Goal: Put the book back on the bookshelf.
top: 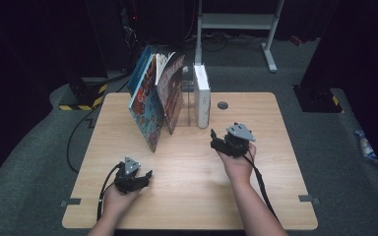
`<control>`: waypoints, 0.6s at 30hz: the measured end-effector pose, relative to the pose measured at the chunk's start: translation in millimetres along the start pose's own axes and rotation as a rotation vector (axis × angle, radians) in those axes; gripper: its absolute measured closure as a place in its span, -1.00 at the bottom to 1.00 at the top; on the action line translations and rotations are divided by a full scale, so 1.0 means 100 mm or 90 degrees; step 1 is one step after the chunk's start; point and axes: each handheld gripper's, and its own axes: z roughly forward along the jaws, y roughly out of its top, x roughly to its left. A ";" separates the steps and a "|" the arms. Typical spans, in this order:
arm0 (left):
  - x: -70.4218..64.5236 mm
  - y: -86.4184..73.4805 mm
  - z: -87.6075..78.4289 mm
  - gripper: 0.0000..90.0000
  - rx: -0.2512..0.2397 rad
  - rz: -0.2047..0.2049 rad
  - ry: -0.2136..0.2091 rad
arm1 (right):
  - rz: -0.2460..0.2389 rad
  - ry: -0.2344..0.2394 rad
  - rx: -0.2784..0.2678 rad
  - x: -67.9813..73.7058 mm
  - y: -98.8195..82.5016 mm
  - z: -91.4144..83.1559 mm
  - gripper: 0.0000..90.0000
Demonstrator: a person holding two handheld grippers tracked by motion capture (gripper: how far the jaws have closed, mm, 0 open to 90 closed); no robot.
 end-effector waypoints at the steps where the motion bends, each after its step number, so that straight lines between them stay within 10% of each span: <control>1: 0.00 0.00 0.00 -0.27 0.000 0.000 0.002 | 0.001 0.001 0.007 -0.05 -0.06 -0.05 -0.74; 18: -0.01 0.00 0.01 -0.28 0.006 -0.003 0.010 | 0.011 -0.063 0.161 -0.89 -1.09 -0.81 -0.69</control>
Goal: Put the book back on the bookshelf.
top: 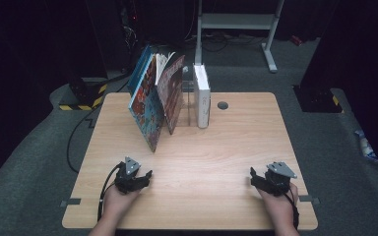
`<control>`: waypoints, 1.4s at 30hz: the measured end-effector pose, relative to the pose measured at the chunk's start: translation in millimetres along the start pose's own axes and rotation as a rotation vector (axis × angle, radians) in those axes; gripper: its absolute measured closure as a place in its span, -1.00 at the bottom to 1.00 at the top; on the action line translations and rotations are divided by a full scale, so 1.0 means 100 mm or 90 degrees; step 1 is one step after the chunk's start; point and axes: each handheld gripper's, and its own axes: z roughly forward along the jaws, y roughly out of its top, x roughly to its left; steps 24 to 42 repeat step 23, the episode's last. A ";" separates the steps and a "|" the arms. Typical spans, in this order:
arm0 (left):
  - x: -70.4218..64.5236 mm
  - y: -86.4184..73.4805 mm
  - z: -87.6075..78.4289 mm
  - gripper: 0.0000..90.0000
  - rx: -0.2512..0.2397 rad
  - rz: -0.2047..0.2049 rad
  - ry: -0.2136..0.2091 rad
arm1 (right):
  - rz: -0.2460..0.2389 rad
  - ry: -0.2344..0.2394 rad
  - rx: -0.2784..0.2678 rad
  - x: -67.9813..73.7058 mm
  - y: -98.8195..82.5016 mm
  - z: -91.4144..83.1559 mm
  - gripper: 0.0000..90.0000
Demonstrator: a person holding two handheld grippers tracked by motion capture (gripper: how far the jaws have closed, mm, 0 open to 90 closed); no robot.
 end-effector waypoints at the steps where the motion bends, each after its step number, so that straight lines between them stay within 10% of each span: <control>1: 0.00 0.00 0.00 -0.28 -0.001 -0.001 0.002 | 0.007 0.002 0.008 -0.02 -0.02 -0.02 -0.69; 12: -0.02 0.00 0.00 -0.29 0.000 0.001 0.012 | 0.004 0.040 0.107 -0.10 -0.07 -0.01 -0.64; 42: -0.02 -0.01 -0.01 -0.28 -0.001 0.002 0.014 | 0.016 0.046 0.109 -0.10 -0.07 -0.01 -0.62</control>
